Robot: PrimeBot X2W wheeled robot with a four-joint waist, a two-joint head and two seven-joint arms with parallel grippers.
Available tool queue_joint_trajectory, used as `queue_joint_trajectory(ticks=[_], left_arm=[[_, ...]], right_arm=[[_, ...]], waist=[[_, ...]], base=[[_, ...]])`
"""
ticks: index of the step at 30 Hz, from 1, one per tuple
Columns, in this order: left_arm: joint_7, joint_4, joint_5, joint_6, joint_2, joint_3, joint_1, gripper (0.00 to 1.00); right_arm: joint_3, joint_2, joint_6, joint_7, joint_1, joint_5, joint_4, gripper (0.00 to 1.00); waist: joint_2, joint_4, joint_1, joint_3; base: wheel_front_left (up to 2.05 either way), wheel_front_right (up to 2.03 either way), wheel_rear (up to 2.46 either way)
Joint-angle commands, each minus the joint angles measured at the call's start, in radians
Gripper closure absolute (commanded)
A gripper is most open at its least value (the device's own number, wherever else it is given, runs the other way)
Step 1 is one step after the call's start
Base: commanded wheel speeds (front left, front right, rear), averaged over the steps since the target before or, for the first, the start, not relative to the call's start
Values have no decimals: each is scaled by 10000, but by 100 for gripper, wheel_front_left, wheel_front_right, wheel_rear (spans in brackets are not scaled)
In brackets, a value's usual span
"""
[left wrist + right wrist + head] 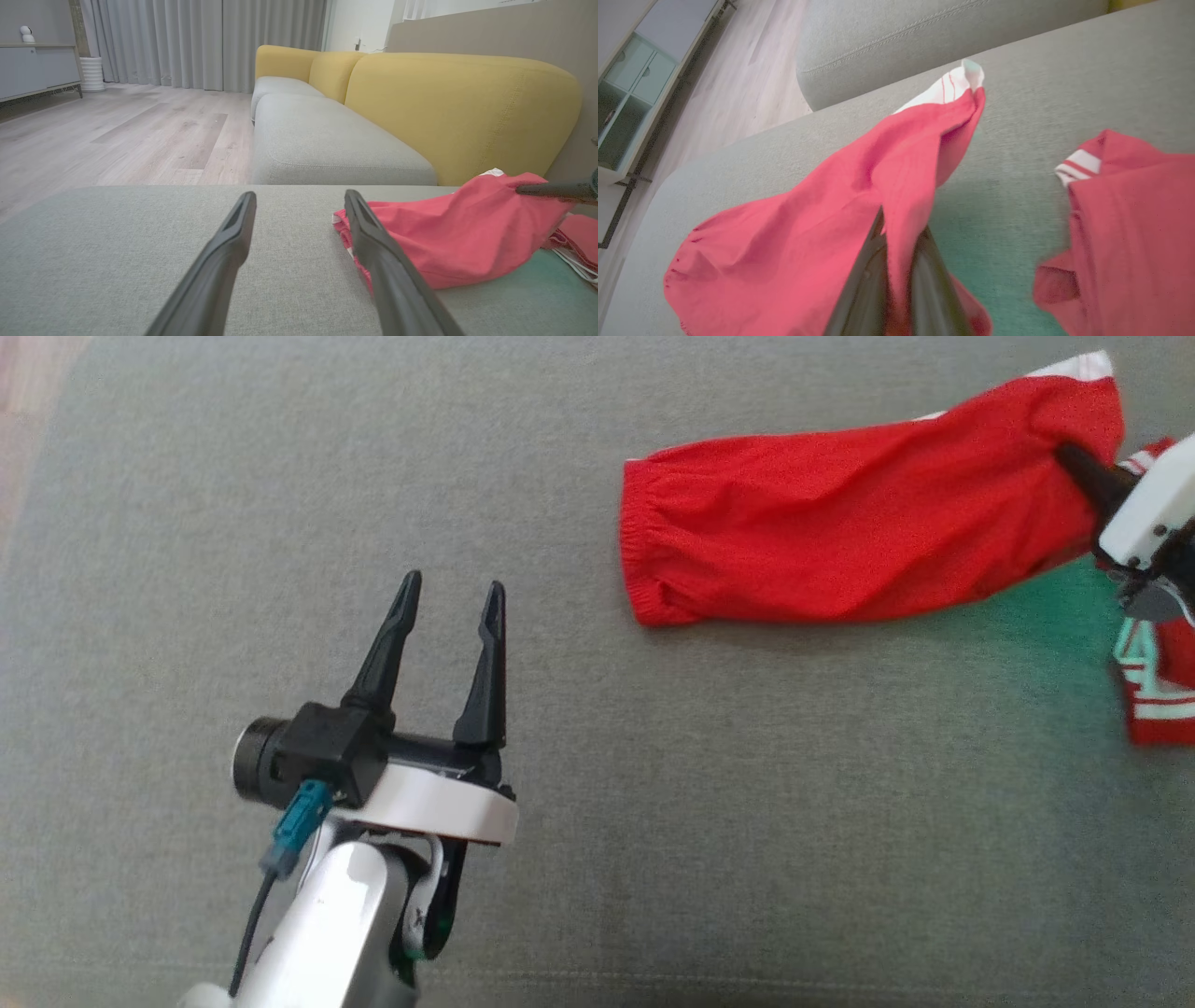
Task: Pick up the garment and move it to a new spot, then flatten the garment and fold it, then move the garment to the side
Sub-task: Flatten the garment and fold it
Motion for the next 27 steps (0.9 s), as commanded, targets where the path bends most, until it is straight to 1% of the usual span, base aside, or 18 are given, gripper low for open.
queue_joint_trajectory(ticks=[1, 5, 9, 13, 17, 22, 23, 27], left_arm=[[-51, -347, 97, -9, 106, 432, -102, 0], [-51, -250, 200, -157, 13, 461, 19, 0], [-51, -115, 129, -294, -122, 447, 143, 0], [-51, 39, 42, -367, -211, 476, 283, 0], [-51, 157, -50, -421, -258, 565, 407, 0], [-51, 226, -100, -500, -290, 586, 459, 0], [-51, 248, -103, -518, -297, 596, 462, 0], [-51, 367, -165, -492, -306, 620, 536, 0]], right_arm=[[-100, -322, -7, -193, 168, 73, -109, 100], [-15, -438, -7, -604, 181, -180, 26, 100], [320, -224, -7, -749, -208, -717, 78, 100], [749, 294, -7, -576, -562, -1179, -88, 100], [1091, 1001, -7, -164, -746, -1384, -120, 100], [1485, 1805, -7, 479, -721, -1628, 515, 100], [1546, 2060, -7, 588, -683, -1664, 714, 100], [1645, 2417, -7, 746, -555, -1710, 892, 100]], waist=[[-1, -198, 1, -194], [-1, -200, 1, -314], [-1, 38, 1, -475], [-1, 380, 1, -672], [-1, 700, 1, -804], [-1, 1094, 1, -846], [-1, 1217, 1, -832], [-1, 1333, 1, -817]], base=[[0, 0, 0], [0, 0, 0], [0, 0, 0], [0, 0, 0], [0, 0, 0], [0, 0, 0], [0, 0, 0], [0, 0, 0]])
